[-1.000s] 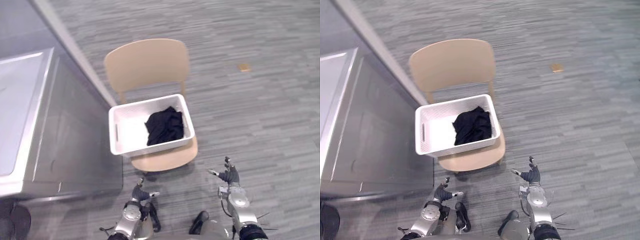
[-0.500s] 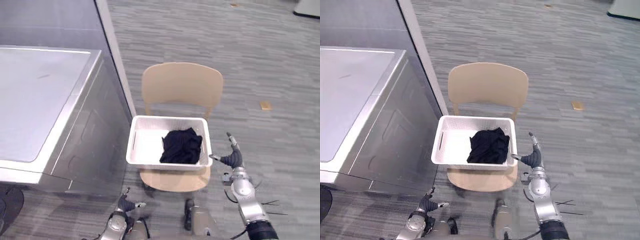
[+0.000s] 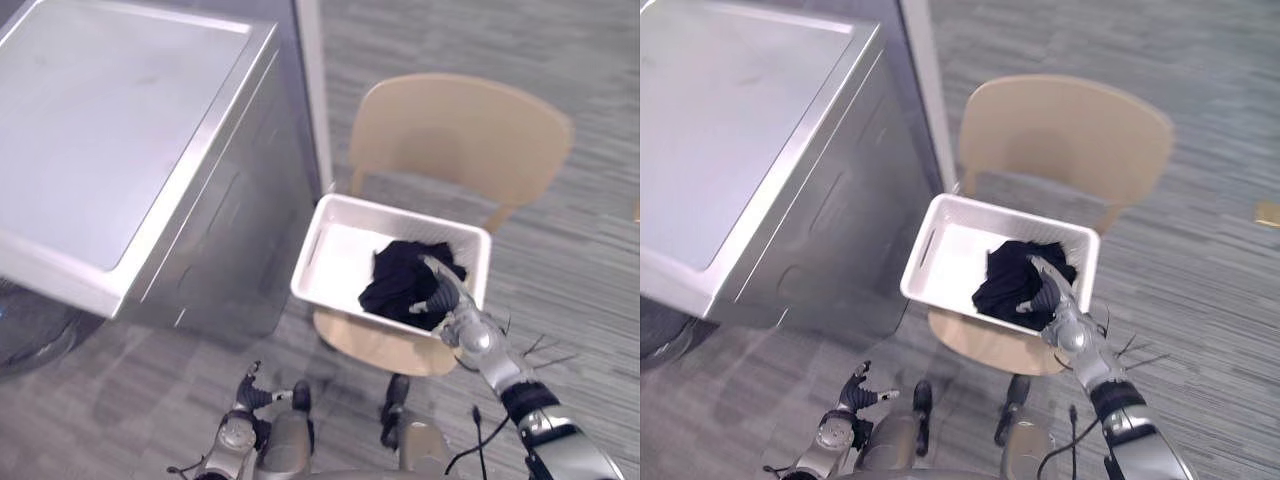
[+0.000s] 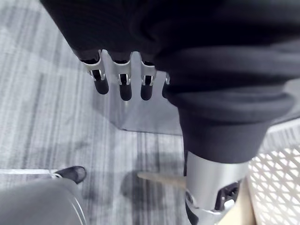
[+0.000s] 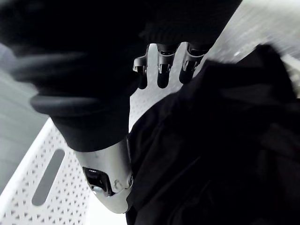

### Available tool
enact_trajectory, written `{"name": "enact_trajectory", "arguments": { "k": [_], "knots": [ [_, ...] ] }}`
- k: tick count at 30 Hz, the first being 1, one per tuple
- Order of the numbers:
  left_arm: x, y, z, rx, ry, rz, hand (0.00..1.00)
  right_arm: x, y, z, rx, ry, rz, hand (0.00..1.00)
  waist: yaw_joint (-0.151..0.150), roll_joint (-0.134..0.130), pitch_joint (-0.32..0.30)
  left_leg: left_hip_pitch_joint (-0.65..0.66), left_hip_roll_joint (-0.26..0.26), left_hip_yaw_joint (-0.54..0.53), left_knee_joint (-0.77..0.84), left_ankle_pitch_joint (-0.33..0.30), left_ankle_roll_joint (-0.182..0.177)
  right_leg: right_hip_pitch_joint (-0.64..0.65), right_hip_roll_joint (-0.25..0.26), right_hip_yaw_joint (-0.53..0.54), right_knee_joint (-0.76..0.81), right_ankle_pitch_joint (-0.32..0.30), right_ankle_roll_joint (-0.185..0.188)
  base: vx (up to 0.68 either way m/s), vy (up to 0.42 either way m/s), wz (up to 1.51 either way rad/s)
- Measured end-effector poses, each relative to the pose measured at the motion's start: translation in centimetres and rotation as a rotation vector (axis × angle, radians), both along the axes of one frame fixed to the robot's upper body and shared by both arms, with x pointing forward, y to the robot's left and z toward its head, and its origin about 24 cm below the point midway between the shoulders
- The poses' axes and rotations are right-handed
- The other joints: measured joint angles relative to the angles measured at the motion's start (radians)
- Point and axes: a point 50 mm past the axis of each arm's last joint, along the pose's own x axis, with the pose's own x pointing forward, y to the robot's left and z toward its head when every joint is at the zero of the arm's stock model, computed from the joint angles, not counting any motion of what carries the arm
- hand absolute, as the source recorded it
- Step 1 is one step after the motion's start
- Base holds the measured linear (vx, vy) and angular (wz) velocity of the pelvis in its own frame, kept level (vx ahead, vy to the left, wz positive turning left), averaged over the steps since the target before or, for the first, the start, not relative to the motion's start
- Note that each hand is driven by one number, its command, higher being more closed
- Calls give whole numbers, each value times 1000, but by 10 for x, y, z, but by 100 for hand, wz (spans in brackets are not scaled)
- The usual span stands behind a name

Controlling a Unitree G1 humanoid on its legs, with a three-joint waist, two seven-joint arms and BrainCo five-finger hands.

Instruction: Pick up the laundry basket with both hands and put the clothes into the washing machine.

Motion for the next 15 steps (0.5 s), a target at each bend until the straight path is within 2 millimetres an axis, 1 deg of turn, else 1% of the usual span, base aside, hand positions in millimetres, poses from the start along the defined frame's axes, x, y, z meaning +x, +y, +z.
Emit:
{"name": "enact_trajectory", "arguments": {
  "k": [1,2,3,4,5,6,7,10,11,12,13,15],
  "knots": [
    [4,1,2,4,-12,-2,0,7,-1,7,-11,-13,-5,0,2,-1,13,-18,-4,-11,-1,13,-1,-12,-1,-8,0,6,-4,-174,-3,48],
    [12,3,8,8,-42,-5,0,19,-4,24,-35,-41,-23,0,5,2,45,-43,-14,-27,-7,34,-2,-28,-7,-22,0,12,-3,-156,-8,36],
    [19,2,12,1,-68,-2,0,30,-11,40,-64,-64,-50,0,22,13,68,-67,-13,-34,-8,37,-3,-50,-8,-25,-1,23,-8,-156,4,23],
    [22,2,15,-3,-81,-1,0,34,-15,46,-82,-75,-65,0,31,15,75,-81,-14,-34,-10,45,-2,-66,-8,-24,-2,31,-11,-132,14,11],
    [28,1,18,-15,-104,5,0,41,-24,59,-120,-86,-102,0,38,18,80,-112,-19,-39,-25,73,-1,-97,-16,-27,-5,41,-10,-149,2,10],
    [34,-1,22,-14,-122,0,0,46,-33,71,-153,-94,-142,0,50,28,86,-127,-25,-47,-52,91,-1,-121,-18,-28,-11,57,-14,-148,3,13],
    [37,-1,24,-16,-134,3,0,48,-38,77,-167,-104,-162,0,54,32,88,-136,-30,-48,-64,100,0,-133,-18,-28,-19,63,-13,-179,15,6],
    [53,-7,35,-49,-197,14,0,55,-57,110,-218,-151,-240,0,62,58,105,-181,-32,-56,-134,140,4,-191,-18,-30,-55,112,-14,-174,11,5],
    [56,-9,38,-56,-209,12,0,55,-60,114,-229,-158,-250,0,63,60,109,-188,-32,-60,-149,152,2,-201,-20,-30,-61,117,-13,-160,-21,7],
    [61,-11,42,-68,-227,10,0,55,-64,120,-246,-171,-265,0,68,62,114,-196,-33,-64,-174,162,9,-217,-20,-29,-71,126,-10,-140,-32,6],
    [68,-14,47,-82,-252,12,0,56,-67,128,-262,-197,-275,100,77,62,115,-214,-34,-65,-204,187,12,-245,-22,-30,-75,140,-13,-126,-32,4],
    [74,-17,52,-96,-274,10,0,57,-69,136,-288,-210,-277,100,79,62,115,-225,-33,-66,-226,204,6,-265,-23,-30,-74,145,-12,-95,-31,4]
  ]
}}
